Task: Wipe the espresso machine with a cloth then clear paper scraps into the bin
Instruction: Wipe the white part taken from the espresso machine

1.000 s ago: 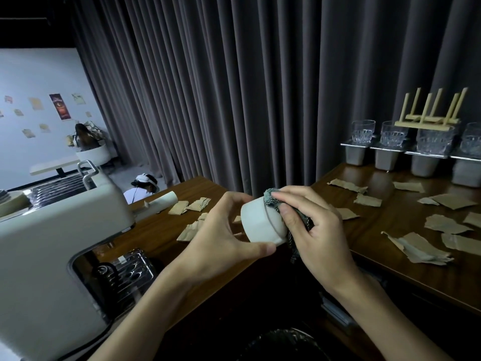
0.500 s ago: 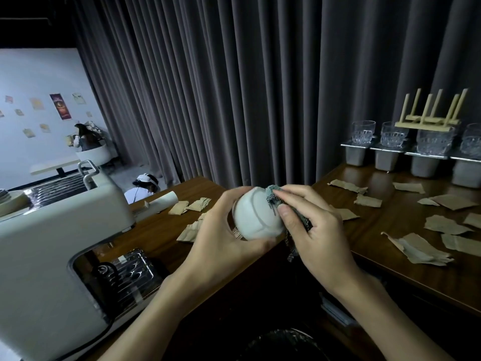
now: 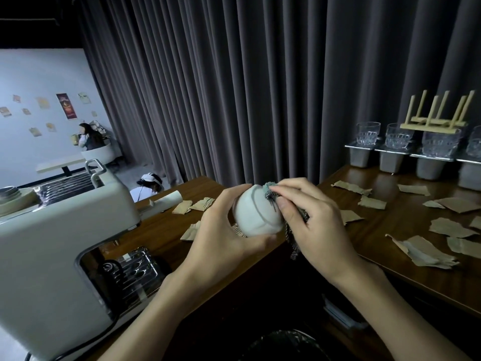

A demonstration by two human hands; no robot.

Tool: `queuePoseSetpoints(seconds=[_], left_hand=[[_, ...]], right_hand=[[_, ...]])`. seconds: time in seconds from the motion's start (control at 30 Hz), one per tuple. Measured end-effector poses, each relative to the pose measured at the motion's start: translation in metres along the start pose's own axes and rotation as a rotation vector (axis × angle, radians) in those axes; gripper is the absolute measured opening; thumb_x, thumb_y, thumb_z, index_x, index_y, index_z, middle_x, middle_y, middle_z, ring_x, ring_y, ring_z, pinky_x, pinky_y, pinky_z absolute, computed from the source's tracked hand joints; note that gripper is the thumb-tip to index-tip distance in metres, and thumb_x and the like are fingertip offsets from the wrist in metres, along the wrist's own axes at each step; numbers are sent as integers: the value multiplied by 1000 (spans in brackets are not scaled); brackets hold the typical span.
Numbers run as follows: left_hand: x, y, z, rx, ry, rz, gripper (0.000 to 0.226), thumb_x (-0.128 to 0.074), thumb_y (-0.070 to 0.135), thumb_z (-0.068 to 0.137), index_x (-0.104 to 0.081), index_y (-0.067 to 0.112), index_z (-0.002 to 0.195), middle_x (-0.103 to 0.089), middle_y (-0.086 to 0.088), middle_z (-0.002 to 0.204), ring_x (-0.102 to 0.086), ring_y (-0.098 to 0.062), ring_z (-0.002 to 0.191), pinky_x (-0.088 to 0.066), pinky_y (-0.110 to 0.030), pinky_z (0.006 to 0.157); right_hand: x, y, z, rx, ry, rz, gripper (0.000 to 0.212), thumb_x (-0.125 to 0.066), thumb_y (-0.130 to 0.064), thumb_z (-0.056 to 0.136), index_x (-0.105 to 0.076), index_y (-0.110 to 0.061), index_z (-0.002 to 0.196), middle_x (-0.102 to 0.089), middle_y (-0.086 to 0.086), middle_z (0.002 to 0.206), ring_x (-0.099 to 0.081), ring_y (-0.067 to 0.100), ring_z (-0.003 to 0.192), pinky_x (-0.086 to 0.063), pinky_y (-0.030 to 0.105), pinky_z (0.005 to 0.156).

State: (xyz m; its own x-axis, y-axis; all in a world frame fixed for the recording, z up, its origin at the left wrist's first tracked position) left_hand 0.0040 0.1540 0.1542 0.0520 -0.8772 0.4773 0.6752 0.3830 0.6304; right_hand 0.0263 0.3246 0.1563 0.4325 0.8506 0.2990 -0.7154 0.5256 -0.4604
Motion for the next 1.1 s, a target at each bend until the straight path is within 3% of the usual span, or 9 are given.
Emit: queuePoseSetpoints(seconds=[0.13,0.23,0.4,0.47,0.63,0.73,0.8,0.97,1.1], left_hand=[[6,-5,0,66,67,-68,76,-92,40,63,-59,29,130,-68,15,119,-65,-6,112,-58,-29,90],[7,-8,-4,74,25,-24,75,-90,29,66,-57,28,133,-67,15,121,-64,-7,115,-58,-32,92],[20,-3,-11,81,44,10,82,-95,34,61,-57,29,133,-65,19,121,-61,-2,117,-54,-21,92],[30,-2,-12,99,97,-18,78,-95,28,63,-59,24,132,-68,15,118,-63,-3,113,-53,-17,88],[42,0,-23,141,91,17,71,-91,16,69,-59,18,133,-68,5,122,-64,-8,113,-54,-22,90],[56,2,-32,132,83,48,80,-95,22,64,-58,23,135,-66,12,123,-61,-5,116,-51,-15,90],[73,1,-37,149,156,40,79,-96,26,64,-59,25,134,-67,11,122,-62,-5,115,-52,-16,89],[124,-5,-54,218,351,22,70,-95,22,65,-63,23,127,-73,8,114,-69,-10,107,-59,-35,91],[174,5,-74,184,476,54,68,-94,33,64,-62,26,124,-72,11,110,-69,-8,103,-58,-25,81]], right_hand=[[-10,-13,-8,70,-38,-69,27,-55,-12,97,-68,-9,120,-60,-2,117,-56,13,109,-48,24,92],[-17,-21,-6,159,-94,-105,27,-57,-12,95,-69,-8,119,-59,-2,116,-53,13,108,-45,21,93],[-19,-9,7,-62,-54,75,25,-53,-9,98,-68,-8,117,-62,-5,113,-56,0,109,-43,10,90],[-26,-13,4,-62,-49,83,26,-53,-11,98,-68,-8,119,-61,-5,114,-55,-2,110,-41,7,89],[-48,-37,3,127,-174,33,29,-52,-21,98,-68,-14,120,-56,-7,117,-54,14,112,-49,23,91],[-54,-38,18,49,-142,131,25,-52,-13,99,-69,-9,118,-61,-3,112,-57,12,109,-49,29,91],[-63,-44,19,13,-145,176,25,-54,-11,99,-68,-9,119,-61,-4,111,-57,6,109,-49,22,91],[-97,-75,14,148,-193,280,23,-58,-13,94,-71,-12,113,-60,-7,108,-60,7,106,-47,14,87],[-130,-95,33,115,-158,368,19,-58,-15,95,-71,-14,109,-62,-7,105,-61,7,105,-44,13,87]])
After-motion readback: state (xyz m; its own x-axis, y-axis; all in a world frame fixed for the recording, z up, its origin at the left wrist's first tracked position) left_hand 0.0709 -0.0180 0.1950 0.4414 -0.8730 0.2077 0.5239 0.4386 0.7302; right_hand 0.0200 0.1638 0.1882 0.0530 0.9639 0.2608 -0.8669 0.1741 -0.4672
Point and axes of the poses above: each hand's wrist, its own z-axis towards the middle knuckle, its own x-axis out of the back of the hand, y = z × x, the point moved 4 cm from there along z, towards the middle knuckle
